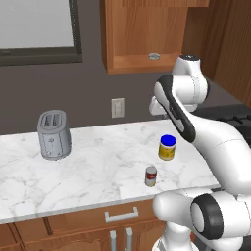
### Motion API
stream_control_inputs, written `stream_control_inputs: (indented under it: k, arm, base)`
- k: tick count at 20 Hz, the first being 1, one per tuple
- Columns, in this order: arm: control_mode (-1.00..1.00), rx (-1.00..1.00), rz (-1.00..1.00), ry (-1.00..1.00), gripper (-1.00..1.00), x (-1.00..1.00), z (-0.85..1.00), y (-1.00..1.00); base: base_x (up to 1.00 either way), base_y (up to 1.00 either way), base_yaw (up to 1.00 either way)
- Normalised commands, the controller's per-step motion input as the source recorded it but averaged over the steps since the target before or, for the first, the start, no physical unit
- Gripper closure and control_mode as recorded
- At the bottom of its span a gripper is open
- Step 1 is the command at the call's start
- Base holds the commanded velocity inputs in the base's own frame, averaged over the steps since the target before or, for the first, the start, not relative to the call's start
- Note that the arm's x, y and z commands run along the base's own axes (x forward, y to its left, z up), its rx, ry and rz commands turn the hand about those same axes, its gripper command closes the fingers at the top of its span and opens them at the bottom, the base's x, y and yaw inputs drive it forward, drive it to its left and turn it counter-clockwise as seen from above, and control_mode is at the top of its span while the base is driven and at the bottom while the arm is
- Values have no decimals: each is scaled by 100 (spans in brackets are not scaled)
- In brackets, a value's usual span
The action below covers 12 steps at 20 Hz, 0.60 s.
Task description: Restock the canned food cabinet by taking the new fresh canned food from the counter and placing it in the cabinet. Then, take the old canned food from the cabinet and place it on the counter.
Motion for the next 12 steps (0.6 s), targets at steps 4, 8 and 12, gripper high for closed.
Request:
stream_control_inputs:
  k: [4,8,12]
  arm:
    - [-100,10,-1,-2,-100,-17,-3,7]
    - [-100,4,-2,5,-100,-35,-27,21]
    - [-100,0,0,24,-100,-23,-78,34]
  base:
    - [0,0,0]
    - [0,0,0]
    - [0,0,0]
